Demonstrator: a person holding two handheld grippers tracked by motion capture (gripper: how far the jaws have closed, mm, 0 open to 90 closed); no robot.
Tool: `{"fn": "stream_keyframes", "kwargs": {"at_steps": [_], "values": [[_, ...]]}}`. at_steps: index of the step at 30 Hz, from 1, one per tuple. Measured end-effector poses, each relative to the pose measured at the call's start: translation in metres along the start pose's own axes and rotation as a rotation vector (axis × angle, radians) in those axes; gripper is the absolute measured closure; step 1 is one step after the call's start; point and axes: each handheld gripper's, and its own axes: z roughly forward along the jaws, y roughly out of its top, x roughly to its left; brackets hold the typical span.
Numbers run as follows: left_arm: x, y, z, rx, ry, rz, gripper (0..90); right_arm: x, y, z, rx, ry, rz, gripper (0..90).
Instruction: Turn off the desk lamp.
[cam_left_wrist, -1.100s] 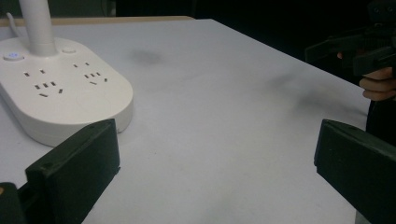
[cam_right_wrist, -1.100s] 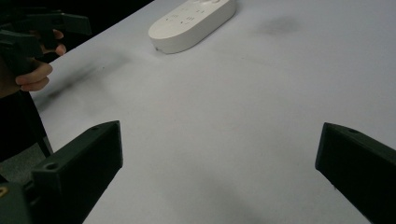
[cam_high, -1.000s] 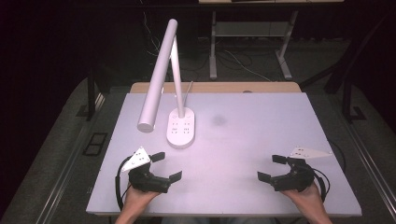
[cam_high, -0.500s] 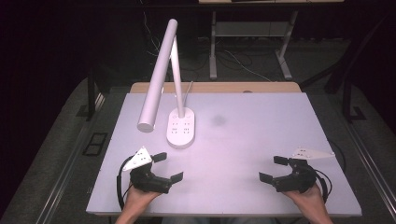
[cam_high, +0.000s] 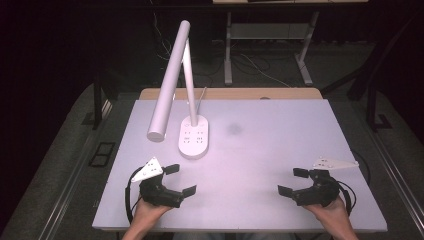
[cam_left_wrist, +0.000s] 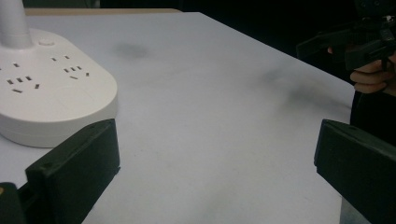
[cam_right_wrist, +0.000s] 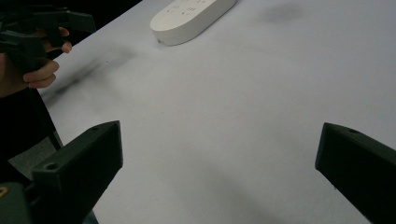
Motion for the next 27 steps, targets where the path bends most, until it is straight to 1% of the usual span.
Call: {"fn": "stream_keyframes", "kwargs": {"at_steps": [2, 3, 8, 16, 27], "values": [[0.000, 0.000, 0.000, 0.002, -0.006, 0.003, 0.0, 0.000, 0.002, 0.000, 0.009, -0.003, -0.008, 0.7], [0.000, 0.000, 0.001, 0.002, -0.008, 0.005, 0.0, 0.000, 0.002, 0.000, 0.015, -0.002, -0.004, 0.7], [-0.001, 0.000, 0.001, 0.002, -0.007, 0.004, 0.0, -0.001, 0.008, -0.001, 0.014, -0.004, -0.017, 0.7], [0.000, 0.000, 0.000, 0.003, 0.001, 0.003, 0.0, 0.001, 0.017, 0.000, 0.019, 0.009, -0.018, 0.7], [0.000, 0.000, -0.001, 0.002, 0.002, 0.002, 0.0, 0.004, 0.034, 0.006, 0.038, 0.029, -0.048, 0.7]]}}
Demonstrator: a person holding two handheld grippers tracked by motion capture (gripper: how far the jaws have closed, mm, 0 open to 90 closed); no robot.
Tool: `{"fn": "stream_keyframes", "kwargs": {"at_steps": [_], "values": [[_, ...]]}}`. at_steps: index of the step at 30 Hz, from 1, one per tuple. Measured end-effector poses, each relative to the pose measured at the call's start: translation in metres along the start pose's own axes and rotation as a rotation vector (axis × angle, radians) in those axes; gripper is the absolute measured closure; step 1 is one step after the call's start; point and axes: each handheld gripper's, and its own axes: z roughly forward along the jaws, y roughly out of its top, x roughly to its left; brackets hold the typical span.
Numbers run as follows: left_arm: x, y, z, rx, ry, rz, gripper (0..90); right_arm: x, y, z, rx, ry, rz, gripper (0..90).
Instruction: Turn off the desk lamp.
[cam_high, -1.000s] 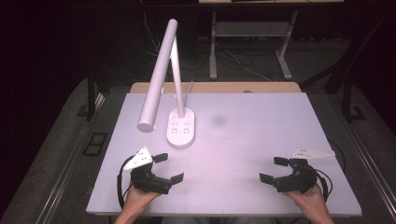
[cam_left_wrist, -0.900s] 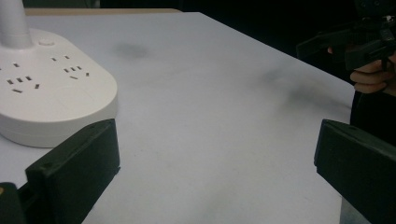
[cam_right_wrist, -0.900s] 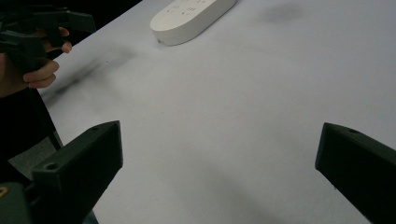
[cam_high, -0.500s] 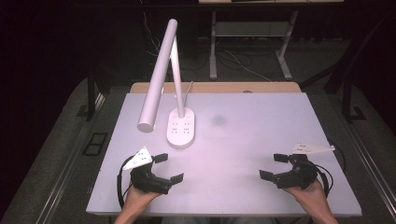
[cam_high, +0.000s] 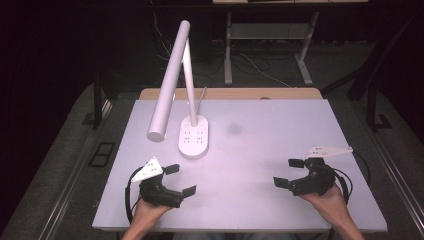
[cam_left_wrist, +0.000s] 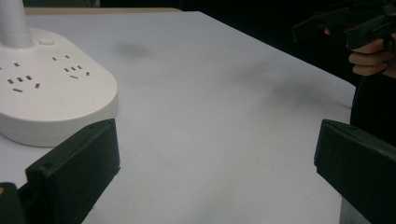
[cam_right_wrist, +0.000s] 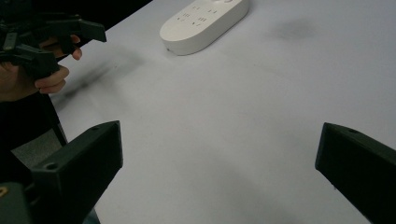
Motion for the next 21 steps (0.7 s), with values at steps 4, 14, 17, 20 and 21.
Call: {"fn": "stream_keyframes", "kwargs": {"at_steps": [4, 14, 17, 20, 21], "values": [[0.001, 0.000, 0.000, 0.001, -0.002, -0.004, 0.0, 0.000, 0.005, 0.003, 0.000, 0.007, 0.003, 0.7], [0.001, 0.000, 0.000, 0.003, -0.002, -0.001, 0.0, 0.003, 0.023, 0.008, 0.015, 0.022, -0.023, 0.7], [0.000, 0.000, 0.000, 0.002, -0.003, 0.000, 0.0, 0.004, 0.027, 0.009, 0.018, 0.028, -0.028, 0.7], [-0.001, 0.000, 0.001, 0.001, -0.004, 0.003, 0.0, 0.005, 0.035, 0.012, 0.021, 0.029, -0.044, 0.7], [0.000, 0.000, 0.001, 0.002, -0.004, 0.004, 0.0, 0.006, 0.037, 0.013, 0.023, 0.031, -0.045, 0.7]]}}
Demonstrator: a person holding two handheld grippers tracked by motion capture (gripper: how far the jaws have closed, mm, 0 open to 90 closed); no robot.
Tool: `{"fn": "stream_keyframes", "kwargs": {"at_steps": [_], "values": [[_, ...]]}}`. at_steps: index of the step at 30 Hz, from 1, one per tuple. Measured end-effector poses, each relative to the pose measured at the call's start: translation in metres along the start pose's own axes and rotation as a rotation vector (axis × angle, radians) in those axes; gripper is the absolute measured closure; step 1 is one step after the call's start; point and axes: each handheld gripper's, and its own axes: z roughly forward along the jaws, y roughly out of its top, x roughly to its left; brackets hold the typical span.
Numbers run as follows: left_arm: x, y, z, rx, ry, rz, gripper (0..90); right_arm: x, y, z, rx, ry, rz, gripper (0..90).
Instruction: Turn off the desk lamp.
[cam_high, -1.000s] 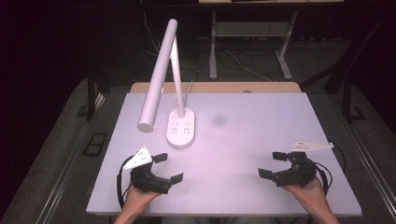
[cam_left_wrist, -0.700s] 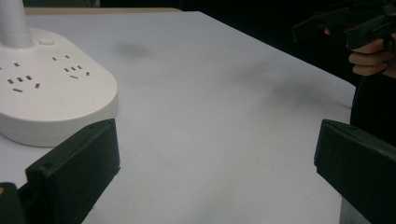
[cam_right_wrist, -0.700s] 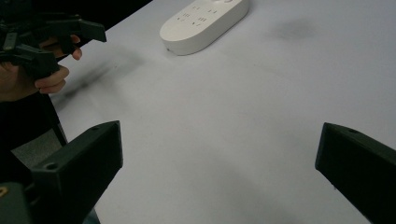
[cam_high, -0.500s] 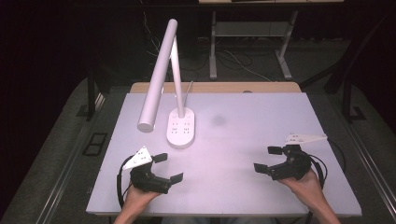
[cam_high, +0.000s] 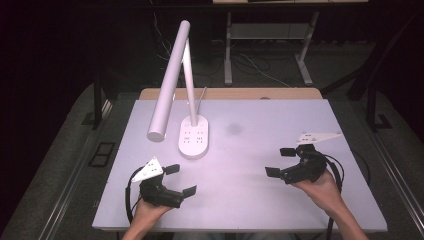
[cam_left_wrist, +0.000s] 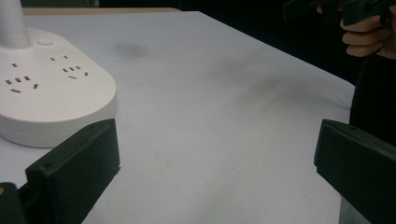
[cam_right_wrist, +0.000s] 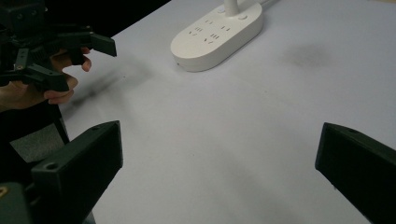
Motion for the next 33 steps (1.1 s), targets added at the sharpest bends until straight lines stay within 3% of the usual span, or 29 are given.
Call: {"fn": "stream_keyframes", "kwargs": {"at_steps": [17, 33], "values": [[0.000, 0.000, -0.001, -0.005, 0.002, 0.002, 0.0, 0.009, 0.037, 0.021, 0.010, 0.030, -0.058, 0.7], [0.001, 0.001, -0.001, -0.004, 0.002, 0.000, 0.0, 0.019, 0.078, 0.060, 0.039, 0.070, -0.094, 0.7]]}}
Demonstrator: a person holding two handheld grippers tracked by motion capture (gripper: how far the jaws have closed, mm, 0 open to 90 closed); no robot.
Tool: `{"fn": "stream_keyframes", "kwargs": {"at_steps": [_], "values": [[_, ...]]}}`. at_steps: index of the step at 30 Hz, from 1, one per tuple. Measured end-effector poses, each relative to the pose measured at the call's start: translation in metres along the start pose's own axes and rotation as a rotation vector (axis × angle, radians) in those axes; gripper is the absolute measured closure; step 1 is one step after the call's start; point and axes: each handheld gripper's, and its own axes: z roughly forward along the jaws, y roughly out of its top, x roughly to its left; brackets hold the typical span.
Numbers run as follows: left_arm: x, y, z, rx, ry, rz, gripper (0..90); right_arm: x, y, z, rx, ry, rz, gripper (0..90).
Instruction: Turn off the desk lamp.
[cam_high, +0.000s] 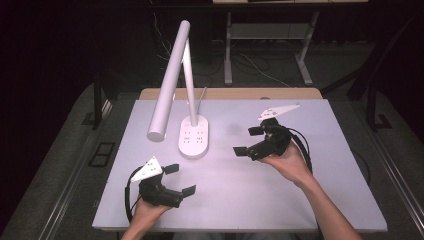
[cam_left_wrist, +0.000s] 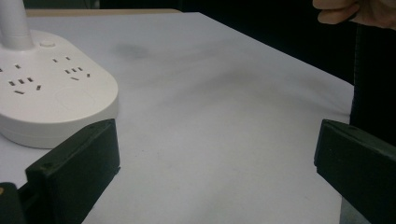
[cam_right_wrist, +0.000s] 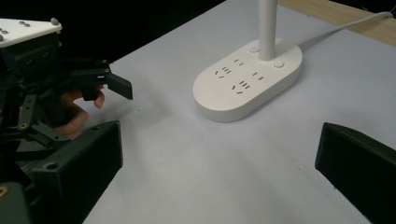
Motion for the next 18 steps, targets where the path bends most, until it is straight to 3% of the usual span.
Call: {"fn": "stream_keyframes", "kwargs": {"at_steps": [5, 18], "values": [[0.000, 0.000, 0.000, -0.001, 0.001, 0.004, 0.0, 0.000, 0.009, 0.007, 0.005, 0.003, -0.009, 0.7], [0.000, 0.000, -0.001, -0.005, -0.002, -0.007, 0.0, -0.015, 0.027, 0.037, 0.021, 0.003, 0.026, 0.7]]}}
